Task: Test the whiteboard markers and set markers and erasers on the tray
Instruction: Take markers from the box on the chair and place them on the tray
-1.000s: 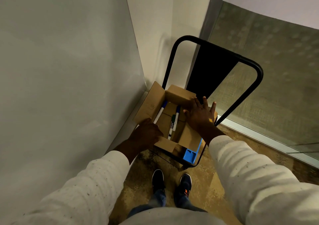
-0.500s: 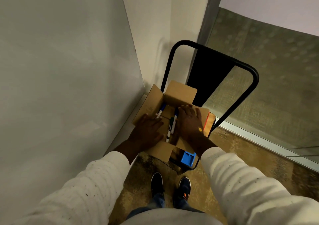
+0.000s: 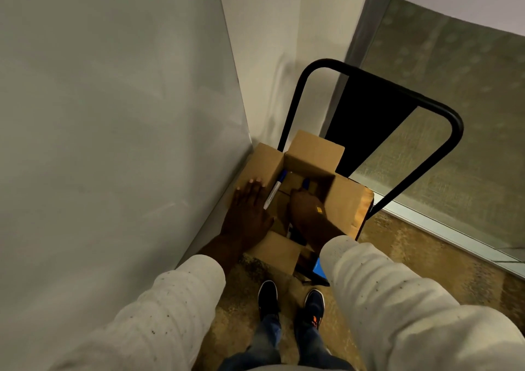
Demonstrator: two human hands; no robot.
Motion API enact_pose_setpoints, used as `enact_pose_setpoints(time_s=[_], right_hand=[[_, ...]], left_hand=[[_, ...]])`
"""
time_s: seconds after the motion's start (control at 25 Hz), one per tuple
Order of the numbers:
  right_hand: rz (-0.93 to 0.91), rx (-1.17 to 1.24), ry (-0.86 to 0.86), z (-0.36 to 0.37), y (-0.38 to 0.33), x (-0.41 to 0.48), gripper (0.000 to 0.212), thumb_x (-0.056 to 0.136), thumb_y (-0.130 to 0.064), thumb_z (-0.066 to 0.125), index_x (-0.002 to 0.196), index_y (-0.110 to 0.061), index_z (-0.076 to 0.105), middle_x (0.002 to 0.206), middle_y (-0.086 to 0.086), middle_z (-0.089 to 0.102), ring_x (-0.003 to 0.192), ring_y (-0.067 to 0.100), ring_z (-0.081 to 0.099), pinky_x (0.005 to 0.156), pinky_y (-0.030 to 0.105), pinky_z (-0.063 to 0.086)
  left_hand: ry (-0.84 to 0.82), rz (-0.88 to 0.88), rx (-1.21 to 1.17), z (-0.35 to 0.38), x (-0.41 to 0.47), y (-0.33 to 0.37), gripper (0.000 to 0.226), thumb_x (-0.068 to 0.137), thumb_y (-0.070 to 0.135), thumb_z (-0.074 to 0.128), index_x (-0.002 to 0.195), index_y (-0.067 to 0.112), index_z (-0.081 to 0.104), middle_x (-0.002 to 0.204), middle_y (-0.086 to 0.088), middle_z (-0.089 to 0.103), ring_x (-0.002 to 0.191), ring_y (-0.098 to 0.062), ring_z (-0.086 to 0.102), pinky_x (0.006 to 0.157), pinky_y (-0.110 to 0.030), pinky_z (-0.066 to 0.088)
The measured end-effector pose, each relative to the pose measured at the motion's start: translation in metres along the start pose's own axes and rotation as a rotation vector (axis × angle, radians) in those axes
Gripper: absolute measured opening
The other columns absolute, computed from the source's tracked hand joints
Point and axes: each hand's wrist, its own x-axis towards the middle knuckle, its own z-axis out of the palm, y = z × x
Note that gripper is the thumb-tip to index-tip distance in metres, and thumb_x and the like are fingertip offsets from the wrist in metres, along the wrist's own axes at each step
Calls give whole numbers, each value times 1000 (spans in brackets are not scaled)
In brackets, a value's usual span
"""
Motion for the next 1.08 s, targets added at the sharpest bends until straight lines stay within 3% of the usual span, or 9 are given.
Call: enact_pose_setpoints(time_s=[0.08, 0.24, 0.32, 0.52, 0.6, 0.68, 0.84, 0.92, 1.08], right_hand=[[12, -34, -57, 1, -3, 9, 38, 87, -11, 65, 124, -6, 57, 127, 16, 59, 115, 33, 58, 91, 39, 49], [-6, -113, -146, 8, -5, 23, 50, 86, -12, 70, 132, -3, 51, 134, 17, 56, 128, 34, 49, 109, 41, 37], [2, -75, -157, 14, -9, 27, 49, 88, -12, 67, 132, -1, 48, 132, 18, 57, 128, 36, 48, 110, 42, 34], [60, 137, -29, 21, -15, 17, 59, 87, -13, 67, 137, -4, 37, 123, 17, 61, 117, 36, 57, 98, 43, 46], [98, 200, 49, 17, -19, 11, 54, 88, -13, 64, 134, -7, 37, 114, 14, 64, 106, 35, 62, 80, 41, 51], [146, 312, 154, 10, -22, 4, 46, 90, -19, 61, 128, -13, 36, 101, 9, 65, 92, 34, 66, 64, 36, 47], [105, 478, 343, -5, -28, -13, 48, 91, -27, 61, 131, -16, 37, 97, 8, 68, 84, 29, 68, 68, 38, 54], [57, 579, 413, -13, -31, -24, 45, 89, -28, 64, 127, -20, 42, 100, 6, 69, 85, 24, 68, 70, 38, 56], [-86, 719, 414, -26, -28, -45, 36, 90, -29, 67, 121, -26, 48, 101, -8, 64, 81, 2, 59, 66, 17, 48]], left_hand=[[-2, -11, -23, 4, 0, -4, 84, 92, 54, 47, 155, 13, 11, 162, -10, 11, 150, -28, 3, 121, -48, 6], [-28, -2, -45, 6, -1, -6, 83, 93, 54, 45, 156, 15, 6, 163, -8, 6, 150, -25, 0, 121, -46, 5], [-23, 1, -46, 6, -1, -7, 83, 94, 54, 44, 156, 14, 7, 163, -8, 5, 150, -25, 0, 121, -45, 3], [-44, -1, -50, 4, -1, -9, 81, 95, 54, 42, 156, 13, 7, 163, -8, 5, 150, -25, 0, 121, -45, 3], [-40, -1, -48, 2, -1, -9, 79, 95, 53, 40, 156, 13, 8, 163, -8, 6, 150, -24, 0, 120, -45, 0], [-32, -2, -51, -1, 1, -8, 76, 96, 52, 37, 155, 12, 11, 163, -9, 9, 150, -25, 1, 120, -44, -1], [3, -1, -59, -5, 5, -3, 78, 90, 56, 14, 155, 12, 16, 161, -10, 16, 150, -25, 5, 119, -43, -6], [47, -15, -100, -7, 6, 2, 78, 90, 58, 13, 153, 13, 23, 160, -10, 21, 150, -26, 7, 120, -44, -5], [133, -43, -219, -16, 10, 16, 64, 95, 55, 23, 139, 19, 50, 154, -7, 37, 148, -25, 17, 121, -47, 2]])
